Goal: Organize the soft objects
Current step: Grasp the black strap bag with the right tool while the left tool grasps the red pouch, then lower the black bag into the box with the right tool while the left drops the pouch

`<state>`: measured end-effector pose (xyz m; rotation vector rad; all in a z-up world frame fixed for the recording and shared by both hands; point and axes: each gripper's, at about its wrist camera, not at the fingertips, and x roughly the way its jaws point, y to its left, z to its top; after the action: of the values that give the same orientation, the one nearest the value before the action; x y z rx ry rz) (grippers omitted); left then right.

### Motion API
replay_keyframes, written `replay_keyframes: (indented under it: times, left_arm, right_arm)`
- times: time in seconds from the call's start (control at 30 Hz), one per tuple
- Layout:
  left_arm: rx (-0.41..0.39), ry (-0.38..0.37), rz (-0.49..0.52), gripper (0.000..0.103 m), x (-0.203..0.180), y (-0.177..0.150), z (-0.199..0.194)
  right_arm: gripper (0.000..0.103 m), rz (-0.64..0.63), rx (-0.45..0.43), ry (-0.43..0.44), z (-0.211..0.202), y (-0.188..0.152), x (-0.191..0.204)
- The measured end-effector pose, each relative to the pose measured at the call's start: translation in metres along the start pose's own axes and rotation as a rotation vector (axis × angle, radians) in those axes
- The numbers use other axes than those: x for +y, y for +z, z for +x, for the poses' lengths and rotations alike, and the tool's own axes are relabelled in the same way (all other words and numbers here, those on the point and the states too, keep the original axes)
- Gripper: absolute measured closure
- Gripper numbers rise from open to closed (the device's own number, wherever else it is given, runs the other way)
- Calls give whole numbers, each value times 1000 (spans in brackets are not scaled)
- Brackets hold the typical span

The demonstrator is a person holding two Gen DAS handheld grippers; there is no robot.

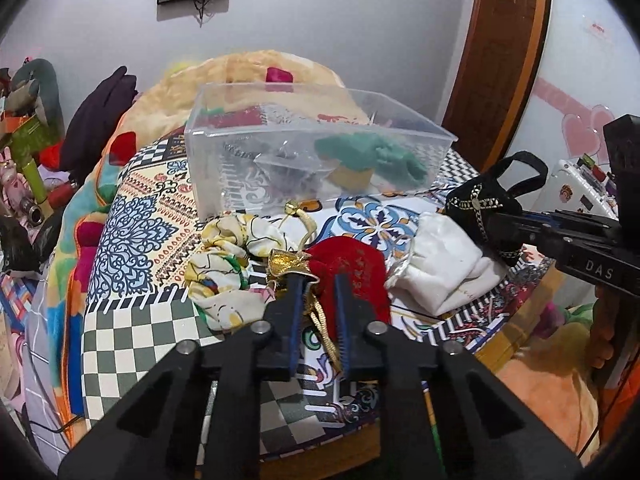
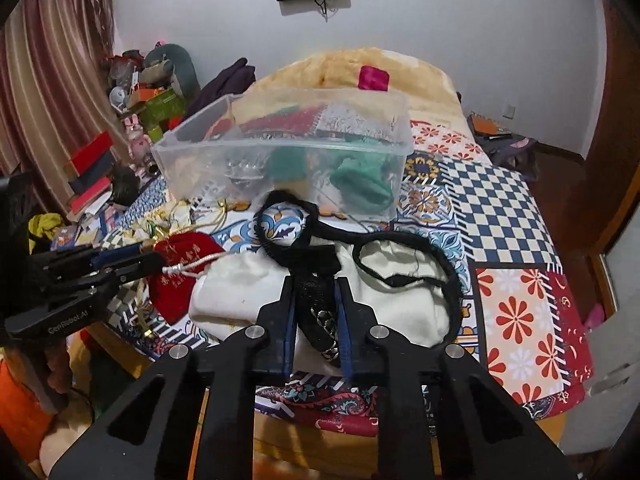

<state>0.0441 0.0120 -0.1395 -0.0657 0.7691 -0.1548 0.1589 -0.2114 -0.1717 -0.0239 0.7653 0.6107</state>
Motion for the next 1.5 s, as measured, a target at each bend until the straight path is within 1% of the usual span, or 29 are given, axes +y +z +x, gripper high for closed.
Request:
replay_keyframes:
  times: [0.1, 0.2, 0.27, 0.3, 0.43, 0.77, 0.93, 1.0, 1.23, 1.3, 1.33, 1.4, 1.5]
  left_arm:
    - [-20, -5, -7, 94, 1, 2, -6]
    - [-46, -6, -18, 95, 2, 6, -14]
    - [-66, -16, -27, 95, 3, 10, -21]
    - [-76, -22, -29, 95, 3, 13, -25]
    - [-119, -7, -15, 95, 1, 27, -37]
    - [-235, 26, -14, 95, 5, 67, -60]
    - [-258, 31, -31, 95, 12, 87, -58]
    - [-265, 44, -29, 95, 15, 94, -54]
    - [-257, 102, -15, 95, 24, 118, -26]
    - [-243, 111, -25, 95, 28, 124, -13]
    - [-236, 111, -29, 95, 30, 126, -8]
    - [-213, 109, -43, 95, 35, 129, 6]
    - [-176, 104, -55, 95, 40, 129, 25]
  right_arm:
    - [89, 4, -22, 6, -6, 2, -1]
    - [90, -3, -44, 3, -12, 4, 1]
    - [90, -5, -76, 2, -22, 7, 3]
    - [90, -5, -76, 2, -22, 7, 3]
    - [91, -8, -120, -3, -34, 16, 4]
    - [91, -39, -245, -30, -60, 51, 12]
    - [91, -49, -320, -38, -65, 74, 16]
    - [91, -56, -332, -51, -61, 83, 18]
    - [91, -55, -325, -77, -34, 102, 24]
    - [91, -59, -308, -77, -24, 105, 25]
    - [91, -69, -285, -88, -10, 109, 27]
    - [91, -73, -271, -90, -3, 110, 28]
    - [91, -83, -228, -90, 15, 111, 29]
